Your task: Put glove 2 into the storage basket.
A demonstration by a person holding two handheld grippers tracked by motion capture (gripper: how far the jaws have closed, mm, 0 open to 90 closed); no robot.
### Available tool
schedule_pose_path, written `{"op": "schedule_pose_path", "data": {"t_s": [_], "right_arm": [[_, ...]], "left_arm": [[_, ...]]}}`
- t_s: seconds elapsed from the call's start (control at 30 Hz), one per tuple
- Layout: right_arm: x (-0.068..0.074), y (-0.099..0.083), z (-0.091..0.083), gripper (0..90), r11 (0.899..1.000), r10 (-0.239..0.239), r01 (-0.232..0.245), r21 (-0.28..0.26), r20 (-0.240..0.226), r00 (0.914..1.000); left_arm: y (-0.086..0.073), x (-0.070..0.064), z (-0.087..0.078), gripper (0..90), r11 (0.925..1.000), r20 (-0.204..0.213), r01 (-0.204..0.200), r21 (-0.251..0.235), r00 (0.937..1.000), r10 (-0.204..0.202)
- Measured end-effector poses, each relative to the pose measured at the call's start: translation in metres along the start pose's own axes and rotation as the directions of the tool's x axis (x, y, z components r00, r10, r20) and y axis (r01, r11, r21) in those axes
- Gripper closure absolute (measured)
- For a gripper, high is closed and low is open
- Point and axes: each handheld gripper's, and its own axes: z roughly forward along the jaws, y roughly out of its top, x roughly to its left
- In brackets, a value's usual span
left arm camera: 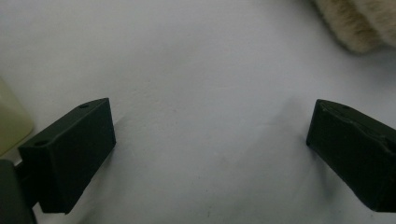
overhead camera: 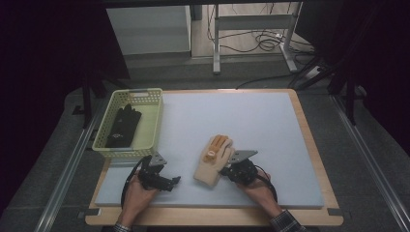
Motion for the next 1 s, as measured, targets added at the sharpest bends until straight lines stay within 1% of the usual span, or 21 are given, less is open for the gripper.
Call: {"op": "schedule_pose_path", "data": {"t_s": [0.1, 0.13, 0.17, 0.33, 0.53, 0.7, 0.8, 0.9, 1.0], "right_arm": [[0.001, 0.004, 0.005, 88.4, 1.000, 0.002, -0.002, -0.003, 0.012, 0.9999], [0.001, 0.005, 0.007, 88.3, 1.000, 0.001, -0.001, -0.006, 0.013, 0.9999], [0.001, 0.006, 0.008, 88.4, 1.000, -0.001, 0.001, -0.005, 0.018, 0.9998], [0.003, 0.011, 0.015, 88.3, 1.000, -0.025, 0.026, -0.012, 0.040, 0.9989], [0.005, 0.017, 0.022, 88.3, 0.999, -0.033, 0.033, -0.011, 0.063, 0.9975], [0.006, 0.021, 0.028, 88.2, 0.999, -0.032, 0.033, -0.012, 0.071, 0.9970], [0.005, 0.021, 0.026, 85.3, 1.000, -0.026, 0.026, -0.010, 0.064, 0.9976], [0.003, 0.019, 0.019, 82.2, 1.000, -0.015, 0.016, -0.020, 0.048, 0.9987], [0.001, 0.017, 0.009, 79.4, 0.999, -0.007, 0.009, -0.033, 0.057, 0.9984]], "left_arm": [[0.001, -0.001, 0.001, 0.1, 1.0000, -0.017, -0.005, 0.005, 0.9998, 0.005], [0.001, -0.001, 0.001, 0.0, 1.0000, -0.014, -0.008, 0.004, 0.9999, 0.008], [0.001, 0.000, 0.001, 0.0, 1.0000, -0.009, -0.002, 0.007, 1.0000, 0.002], [0.001, 0.000, 0.001, 0.0, 1.0000, -0.007, 0.000, 0.008, 1.0000, 0.000], [0.001, 0.000, 0.001, 0.0, 1.0000, -0.007, 0.003, 0.008, 1.0000, -0.003], [0.001, 0.001, 0.002, 0.0, 0.9999, -0.003, 0.009, 0.006, 1.0000, -0.009], [0.000, 0.001, 0.001, 0.0, 0.9999, -0.001, 0.011, 0.005, 0.9999, -0.011], [0.000, 0.001, 0.001, 0.0, 0.9999, -0.002, 0.011, 0.003, 0.9999, -0.011], [0.000, 0.001, 0.001, 0.0, 0.9999, -0.001, 0.011, 0.002, 0.9999, -0.011]]}}
